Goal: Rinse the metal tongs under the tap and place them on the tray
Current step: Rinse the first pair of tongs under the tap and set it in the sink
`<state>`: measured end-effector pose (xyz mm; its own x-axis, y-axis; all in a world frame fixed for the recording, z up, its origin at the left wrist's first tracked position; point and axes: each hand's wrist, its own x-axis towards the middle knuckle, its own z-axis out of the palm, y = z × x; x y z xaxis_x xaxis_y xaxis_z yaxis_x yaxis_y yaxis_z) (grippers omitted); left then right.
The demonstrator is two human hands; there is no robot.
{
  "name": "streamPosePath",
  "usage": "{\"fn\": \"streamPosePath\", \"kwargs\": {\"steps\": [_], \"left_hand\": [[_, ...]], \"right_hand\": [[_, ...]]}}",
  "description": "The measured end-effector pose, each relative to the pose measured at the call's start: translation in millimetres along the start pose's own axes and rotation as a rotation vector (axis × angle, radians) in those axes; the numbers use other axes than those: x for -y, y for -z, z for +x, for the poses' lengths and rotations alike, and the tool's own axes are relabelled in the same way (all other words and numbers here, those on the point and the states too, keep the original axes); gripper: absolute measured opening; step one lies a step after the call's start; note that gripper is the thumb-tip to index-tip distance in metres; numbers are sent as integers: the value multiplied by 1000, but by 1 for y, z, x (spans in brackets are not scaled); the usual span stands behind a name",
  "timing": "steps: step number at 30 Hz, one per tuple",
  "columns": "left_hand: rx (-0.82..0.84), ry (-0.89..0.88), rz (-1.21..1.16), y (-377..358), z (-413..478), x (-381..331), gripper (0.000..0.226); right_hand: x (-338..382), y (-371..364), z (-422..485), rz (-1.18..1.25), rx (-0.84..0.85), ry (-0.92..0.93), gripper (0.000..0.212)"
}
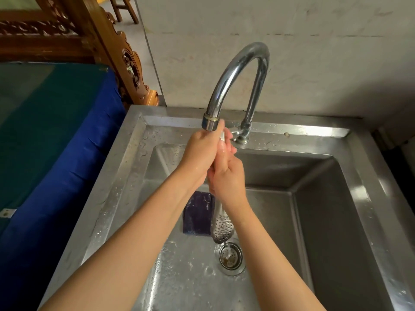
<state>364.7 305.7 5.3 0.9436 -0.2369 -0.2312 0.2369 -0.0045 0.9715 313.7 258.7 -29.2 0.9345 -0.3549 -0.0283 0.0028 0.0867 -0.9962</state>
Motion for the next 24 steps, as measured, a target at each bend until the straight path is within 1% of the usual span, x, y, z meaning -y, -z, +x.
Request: {"fn": "streamPosePath", "kwargs": {"steps": [2, 5, 7, 9, 12, 14, 15, 17, 19, 20, 22, 24], "left_hand": [[-59, -71, 25, -6, 2, -6, 42], [-77, -218, 102, -9, 1, -9, 44], [-87, -246, 97, -11, -1, -5, 47], [-104, -248, 72, -11, -2, 3, 48], [-159, -257, 65, -10, 2, 9, 37], [-184, -233, 17, -7, 10, 8, 26], [-173, -229, 1, -5, 14, 8, 21], [-132, -224, -11, -3, 15, 13, 15], [-80, -189, -110, -1, 11, 21, 5], [-41, -136, -198, 1, 8, 26, 3], [36, 30, -341, 6, 3, 33, 13], [93, 161, -327, 12, 2, 37, 31]], "right_hand": [[2, -2, -1, 48, 47, -11, 51], [4, 2, -2, 58, 113, -1, 44], [2, 5, -4, 4, 126, -33, 42], [-4, 8, -6, -28, 122, -53, 34], [-12, 14, -12, -70, 225, -23, 27], [-19, 15, -21, -82, 273, -48, 36], [-23, 15, -24, -84, 266, -75, 40], [-28, 13, -24, -122, 190, -99, 42], [-29, 12, -19, -198, 117, -73, 46], [-29, 12, -15, -226, 99, -59, 47], [-33, 15, -12, -291, 83, -45, 48], [-41, 17, -16, -342, 87, -55, 49]]}}
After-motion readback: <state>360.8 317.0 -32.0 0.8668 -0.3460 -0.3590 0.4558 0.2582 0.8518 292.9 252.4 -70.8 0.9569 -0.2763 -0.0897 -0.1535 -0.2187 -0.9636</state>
